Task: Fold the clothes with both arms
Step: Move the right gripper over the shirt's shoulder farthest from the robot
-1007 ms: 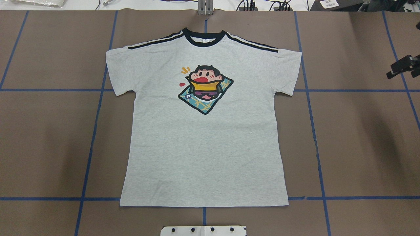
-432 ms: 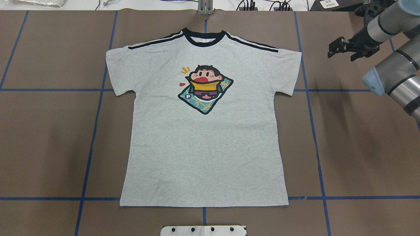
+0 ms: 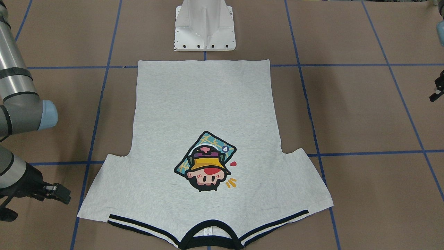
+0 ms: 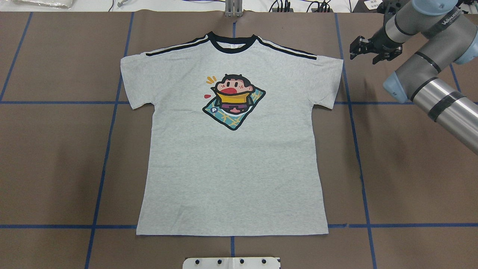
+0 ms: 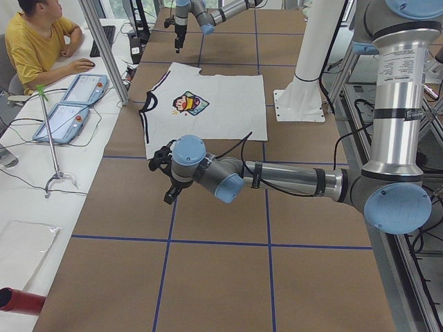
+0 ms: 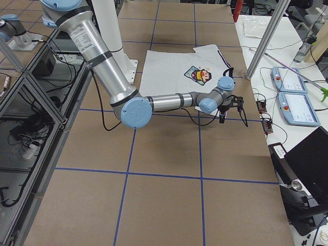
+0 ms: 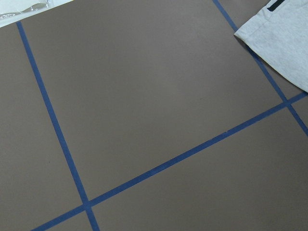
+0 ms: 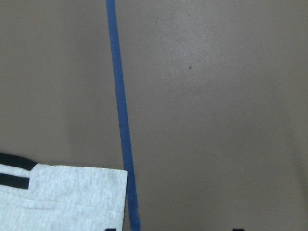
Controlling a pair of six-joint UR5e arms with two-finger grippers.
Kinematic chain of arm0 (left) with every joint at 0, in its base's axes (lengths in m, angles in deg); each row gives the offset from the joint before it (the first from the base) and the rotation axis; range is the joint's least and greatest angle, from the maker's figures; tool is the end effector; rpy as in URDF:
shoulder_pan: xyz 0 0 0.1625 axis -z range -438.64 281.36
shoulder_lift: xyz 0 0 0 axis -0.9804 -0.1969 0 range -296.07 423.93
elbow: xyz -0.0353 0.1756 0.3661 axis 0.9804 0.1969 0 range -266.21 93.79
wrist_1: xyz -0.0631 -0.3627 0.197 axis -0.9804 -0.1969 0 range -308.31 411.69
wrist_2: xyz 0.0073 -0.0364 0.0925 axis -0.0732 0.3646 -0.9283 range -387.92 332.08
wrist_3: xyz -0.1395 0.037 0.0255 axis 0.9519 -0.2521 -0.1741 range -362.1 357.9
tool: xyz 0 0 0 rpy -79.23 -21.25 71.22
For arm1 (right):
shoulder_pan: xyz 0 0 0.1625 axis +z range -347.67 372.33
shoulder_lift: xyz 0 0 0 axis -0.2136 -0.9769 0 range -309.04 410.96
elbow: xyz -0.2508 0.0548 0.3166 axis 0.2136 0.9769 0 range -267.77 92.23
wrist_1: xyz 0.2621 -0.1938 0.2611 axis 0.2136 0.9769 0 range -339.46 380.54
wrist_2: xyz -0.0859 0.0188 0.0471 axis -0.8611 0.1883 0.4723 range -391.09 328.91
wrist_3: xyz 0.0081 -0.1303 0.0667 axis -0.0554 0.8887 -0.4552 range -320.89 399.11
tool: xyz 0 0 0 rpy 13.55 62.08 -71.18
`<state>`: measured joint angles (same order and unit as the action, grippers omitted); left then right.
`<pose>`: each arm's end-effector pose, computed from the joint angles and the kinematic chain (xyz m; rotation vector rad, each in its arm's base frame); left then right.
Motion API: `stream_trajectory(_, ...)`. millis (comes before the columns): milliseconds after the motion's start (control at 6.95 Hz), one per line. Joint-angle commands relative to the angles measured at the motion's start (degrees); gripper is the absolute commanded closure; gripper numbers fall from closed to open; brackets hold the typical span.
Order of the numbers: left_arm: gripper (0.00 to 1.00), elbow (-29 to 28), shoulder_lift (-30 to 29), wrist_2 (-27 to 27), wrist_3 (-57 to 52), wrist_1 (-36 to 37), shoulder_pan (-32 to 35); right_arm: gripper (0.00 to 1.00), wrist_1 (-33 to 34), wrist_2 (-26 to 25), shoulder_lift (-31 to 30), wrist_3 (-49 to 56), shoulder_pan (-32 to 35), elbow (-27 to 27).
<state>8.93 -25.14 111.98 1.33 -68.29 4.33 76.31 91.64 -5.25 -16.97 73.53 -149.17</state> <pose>0.0430 -0.5221 0.5630 0.4796 0.8930 0.3169 -0.3266 -0.7062 0.4973 0.1238 -0.8570 0.2496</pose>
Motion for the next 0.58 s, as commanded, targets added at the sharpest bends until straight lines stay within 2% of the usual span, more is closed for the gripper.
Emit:
stream_trajectory(0,0.00,0.1,0.0,0.0,0.0,-0.1,0.0,0.13,-6.5,-1.0,2.9,-3.2,-1.5,7.4)
stream_trajectory(144,0.00,0.1,-0.2,-0.2,0.0,-0.1,0.0,0.13,-12.9,-5.8,4.3,-7.4,-3.3,12.2)
stream_trajectory(288,0.00,0.2,-0.6,-0.3,0.0,-0.1,0.0,0.16,-13.1,-10.5,7.3,-14.0,-5.4,14.0)
stream_trajectory(432,0.00,0.1,-0.7,-0.5,0.0,-0.1,0.0,0.27,-13.1,-10.7,7.8,-15.1,-5.4,14.1)
